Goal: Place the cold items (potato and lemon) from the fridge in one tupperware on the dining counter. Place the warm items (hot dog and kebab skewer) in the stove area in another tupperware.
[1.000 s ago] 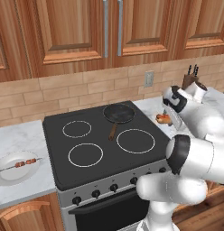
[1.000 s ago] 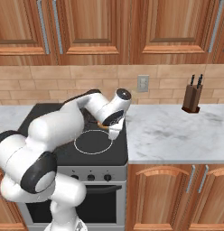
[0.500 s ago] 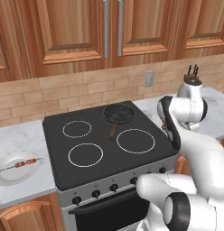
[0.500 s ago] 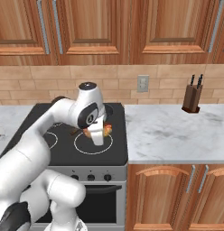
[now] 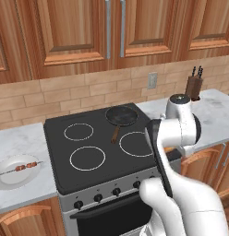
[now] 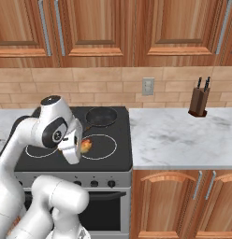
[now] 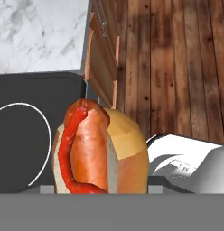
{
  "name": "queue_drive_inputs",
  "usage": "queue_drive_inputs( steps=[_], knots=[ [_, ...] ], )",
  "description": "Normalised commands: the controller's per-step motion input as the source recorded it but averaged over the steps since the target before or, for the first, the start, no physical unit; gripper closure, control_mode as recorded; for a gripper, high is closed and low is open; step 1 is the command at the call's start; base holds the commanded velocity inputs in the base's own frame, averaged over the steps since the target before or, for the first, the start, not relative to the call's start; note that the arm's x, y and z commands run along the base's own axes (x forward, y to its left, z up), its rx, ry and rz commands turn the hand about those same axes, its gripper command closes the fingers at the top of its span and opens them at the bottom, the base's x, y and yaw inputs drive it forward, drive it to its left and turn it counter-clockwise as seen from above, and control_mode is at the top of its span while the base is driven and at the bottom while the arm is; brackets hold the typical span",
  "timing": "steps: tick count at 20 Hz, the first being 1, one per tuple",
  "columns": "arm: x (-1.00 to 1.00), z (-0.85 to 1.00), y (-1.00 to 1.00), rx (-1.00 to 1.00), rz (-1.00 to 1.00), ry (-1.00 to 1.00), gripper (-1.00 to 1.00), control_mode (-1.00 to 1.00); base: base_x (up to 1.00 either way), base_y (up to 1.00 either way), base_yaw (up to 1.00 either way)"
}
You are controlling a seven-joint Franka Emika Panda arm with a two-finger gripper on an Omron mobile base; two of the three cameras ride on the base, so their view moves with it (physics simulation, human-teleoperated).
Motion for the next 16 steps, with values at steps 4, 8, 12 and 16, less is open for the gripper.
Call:
queue_drive_inputs(
  steps=[4,8,12,16],
  knots=[
    [-0.03,-0.07,0.01,0.29,-0.04,0.00,1.00,-1.00,0.00,0.00,0.00],
    [0.03,-0.05,-0.08,0.19,-0.09,0.01,1.00,-1.00,0.00,0.00,0.00],
    [0.00,0.00,0.00,0.00,0.00,0.00,1.00,-1.00,0.00,0.00,0.00],
    [-0.40,0.00,-0.08,0.00,-0.15,-0.10,1.00,-1.00,0.00,0.00,0.00]
  ],
)
